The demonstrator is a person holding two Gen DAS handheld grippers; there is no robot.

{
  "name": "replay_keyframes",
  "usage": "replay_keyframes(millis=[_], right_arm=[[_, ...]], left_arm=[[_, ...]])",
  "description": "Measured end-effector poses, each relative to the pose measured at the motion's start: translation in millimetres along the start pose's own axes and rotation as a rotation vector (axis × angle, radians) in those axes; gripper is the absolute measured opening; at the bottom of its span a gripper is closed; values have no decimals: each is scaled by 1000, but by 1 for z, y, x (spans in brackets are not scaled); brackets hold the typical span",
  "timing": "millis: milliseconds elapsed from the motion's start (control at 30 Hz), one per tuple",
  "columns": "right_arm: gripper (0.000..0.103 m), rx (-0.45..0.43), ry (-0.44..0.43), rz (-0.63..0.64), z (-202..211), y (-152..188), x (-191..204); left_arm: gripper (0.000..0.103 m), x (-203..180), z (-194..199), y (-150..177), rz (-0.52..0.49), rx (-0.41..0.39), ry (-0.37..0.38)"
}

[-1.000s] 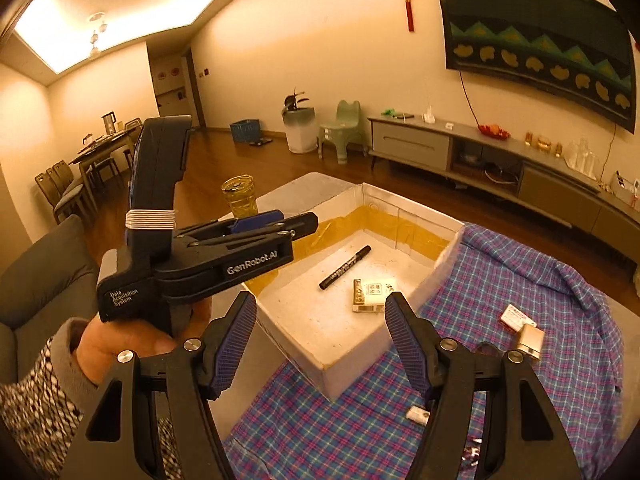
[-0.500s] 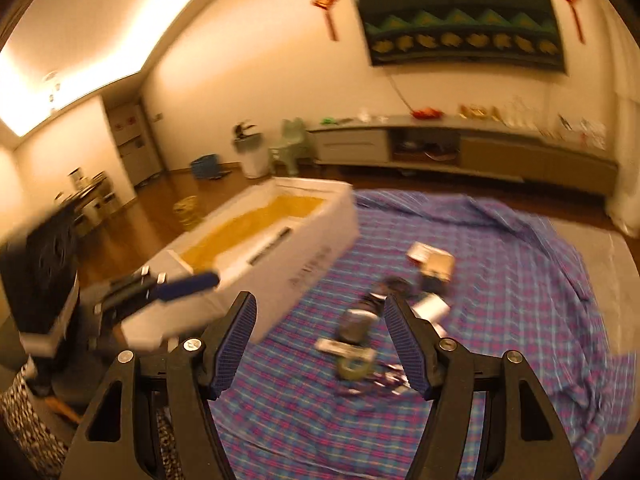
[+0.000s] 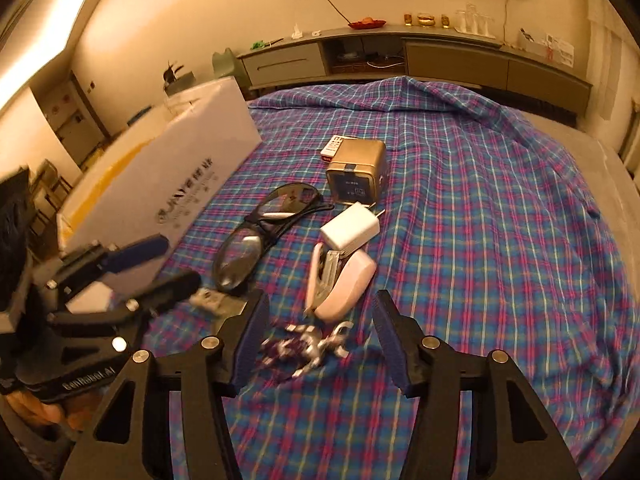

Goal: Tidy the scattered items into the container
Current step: 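Move both tools back over the items on the shirt, then grasp the eyeglasses with the left tool while the right tool grasps the pink stapler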

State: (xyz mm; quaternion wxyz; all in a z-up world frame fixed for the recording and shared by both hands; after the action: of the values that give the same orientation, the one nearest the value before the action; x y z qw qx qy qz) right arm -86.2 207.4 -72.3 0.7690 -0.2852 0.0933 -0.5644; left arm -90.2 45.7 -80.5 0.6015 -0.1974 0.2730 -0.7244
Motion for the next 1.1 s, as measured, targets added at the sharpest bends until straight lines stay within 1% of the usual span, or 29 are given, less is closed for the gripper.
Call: replay_keyframes(millis=[100,133,167,233,300,367,433,467,500,533,567,600,633,767,833,933,1100], right_arm=[[57,43,-11,-11,-20,-3,-9],[61,54,-4,-7,-25,-2,-11],[63,63,7,6,-30,-2,-12],[63,77,25,45,-42,-5,-11],[63,99,41,93,-57,-9,-10],[66,85,64,132,-65,-12,-8],[66,79,83,166,-68,-13,-6],[65,81,83,171,-69,-14,-6],[61,81,79,166,-68,-15,-6],[53,81,76,159,-67,-15,-8],[45,84,74,154,-65,-15,-9],[43,88,70,149,-64,-15,-10],[43,90,60,138,-62,-15,-12],[41,90,16,75,-58,-16,-21],[41,83,-3,46,-55,-18,-24],[41,65,-23,22,-46,-23,-24],[41,36,-58,-15,-31,-27,-26]], left_arm=[[58,-3,-24,-9,-16,21,-3],[58,-4,-35,-11,-24,36,1],[58,-5,-44,-12,-27,50,-6],[58,-2,-60,-14,-15,77,-31],[59,3,-67,-14,-1,91,-9],[61,7,-75,-13,11,107,33],[61,10,-84,-14,24,135,47],[60,11,-88,-15,28,145,45],[60,11,-90,-17,20,131,32],[60,9,-92,-18,1,128,12],[59,8,-93,-19,-10,127,6],[58,7,-92,-20,-14,124,5],[48,8,-92,-21,-13,122,10],[46,14,-86,-20,32,133,38],[44,18,-84,-23,55,127,35],[41,22,-73,-27,83,102,60],[41,18,-53,-34,86,56,95]])
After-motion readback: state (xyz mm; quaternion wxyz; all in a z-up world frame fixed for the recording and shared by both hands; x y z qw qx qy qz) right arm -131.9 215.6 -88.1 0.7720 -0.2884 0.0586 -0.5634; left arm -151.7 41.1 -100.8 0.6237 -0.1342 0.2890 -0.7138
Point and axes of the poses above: each gripper's, at about its wrist camera, not at the fingertips, and z roughly against the way its jaws point, x to its left, y to its underside, the point moved 2 cm from there along -z, roughly the way its jaws point, and after that the axes turned 3 degrees about x, right-handed, at the moved point
